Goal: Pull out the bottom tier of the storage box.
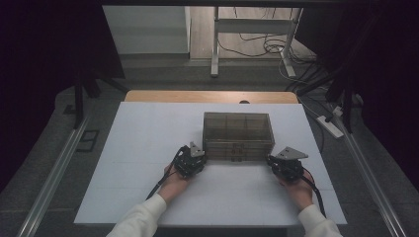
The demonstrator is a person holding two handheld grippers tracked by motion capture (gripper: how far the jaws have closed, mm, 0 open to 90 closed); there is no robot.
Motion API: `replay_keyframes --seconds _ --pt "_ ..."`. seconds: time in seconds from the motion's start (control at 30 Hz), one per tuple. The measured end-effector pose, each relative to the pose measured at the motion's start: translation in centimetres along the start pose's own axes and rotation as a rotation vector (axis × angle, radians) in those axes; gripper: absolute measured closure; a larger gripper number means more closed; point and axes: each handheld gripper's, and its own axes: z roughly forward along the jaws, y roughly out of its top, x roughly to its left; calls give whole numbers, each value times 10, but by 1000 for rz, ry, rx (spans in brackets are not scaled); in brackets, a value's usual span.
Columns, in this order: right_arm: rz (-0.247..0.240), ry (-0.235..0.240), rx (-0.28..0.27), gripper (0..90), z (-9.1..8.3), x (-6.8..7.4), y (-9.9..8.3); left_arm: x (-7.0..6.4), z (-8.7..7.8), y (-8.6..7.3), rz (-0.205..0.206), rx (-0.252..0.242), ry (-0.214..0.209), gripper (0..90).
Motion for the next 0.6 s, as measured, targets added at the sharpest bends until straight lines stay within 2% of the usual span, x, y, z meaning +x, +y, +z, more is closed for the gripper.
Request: replay_keyframes --seconds 0.6 --pt "-1 -1 -2 784 -2 1 -1 -2 -2 -1 9 9 -2 775"
